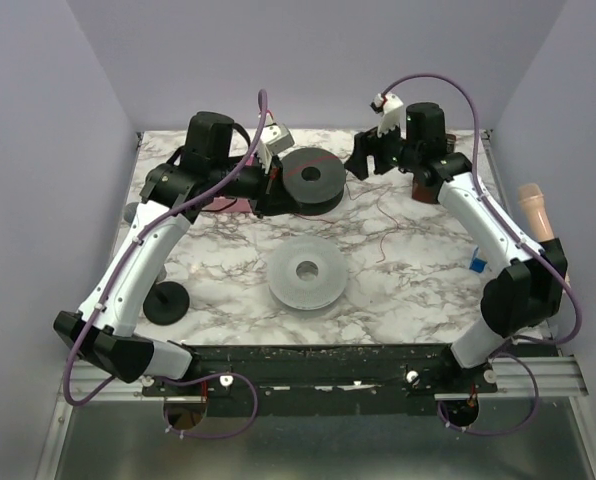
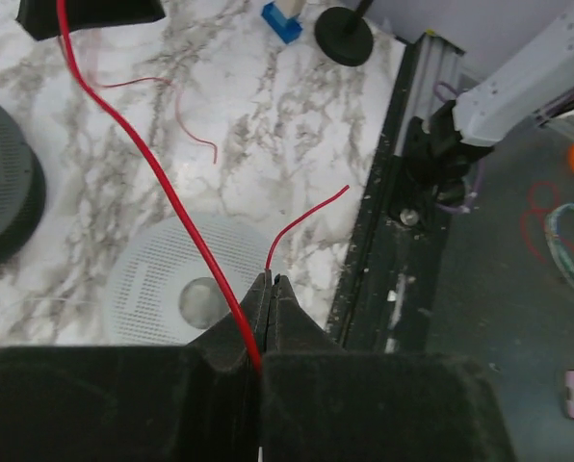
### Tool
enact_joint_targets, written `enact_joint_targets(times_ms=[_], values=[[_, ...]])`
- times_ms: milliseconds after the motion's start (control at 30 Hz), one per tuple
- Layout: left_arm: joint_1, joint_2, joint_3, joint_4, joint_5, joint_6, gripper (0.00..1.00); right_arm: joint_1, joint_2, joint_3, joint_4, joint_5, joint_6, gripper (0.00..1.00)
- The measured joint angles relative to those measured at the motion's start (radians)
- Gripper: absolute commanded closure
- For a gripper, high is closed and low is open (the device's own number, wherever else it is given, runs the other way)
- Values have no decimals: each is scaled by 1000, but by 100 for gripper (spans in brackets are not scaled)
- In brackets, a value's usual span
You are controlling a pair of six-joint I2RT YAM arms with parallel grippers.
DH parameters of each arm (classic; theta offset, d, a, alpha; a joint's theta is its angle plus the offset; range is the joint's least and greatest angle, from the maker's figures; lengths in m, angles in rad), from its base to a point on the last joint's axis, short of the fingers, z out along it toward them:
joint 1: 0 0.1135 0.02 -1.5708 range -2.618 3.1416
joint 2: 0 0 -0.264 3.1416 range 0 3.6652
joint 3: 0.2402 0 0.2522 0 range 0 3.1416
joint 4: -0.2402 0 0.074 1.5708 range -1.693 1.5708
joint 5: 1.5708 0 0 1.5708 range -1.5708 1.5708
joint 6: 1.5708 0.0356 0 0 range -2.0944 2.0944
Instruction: Wrap the cables
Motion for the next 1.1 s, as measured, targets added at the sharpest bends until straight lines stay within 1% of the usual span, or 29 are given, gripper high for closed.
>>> enact_joint_targets(times_ms=[67,167,300,433,533,667,733,833,1000,1067,1100], values=[[13,-2,-23,18,56,-64,100,-10,42,16,-77,-41,-14,12],[49,-2,-71,67,126,-176,100,-18,27,-2,-163,-100,-23,11],[106,-1,-115,133,151,-301,100,-19,-116,-64,-192,-183,-39,10],[116,-1,-116,177,141,-389,100,9,-290,-102,-184,-244,-84,11],[116,-1,-119,200,128,-446,100,122,-421,-188,-134,-232,-164,11],[116,-1,-119,205,90,-489,100,371,-572,-394,37,-136,-332,16],[116,-1,-119,206,76,-505,100,436,-610,-471,108,-98,-422,17],[116,-1,-120,210,70,-530,100,479,-596,-505,194,-39,-555,17],[116,-1,-122,216,69,-545,100,554,-480,-478,261,72,-760,17],[116,-1,-124,217,69,-547,100,568,-432,-463,262,92,-816,19],[116,-1,-124,216,69,-547,100,571,-414,-455,261,101,-837,23]])
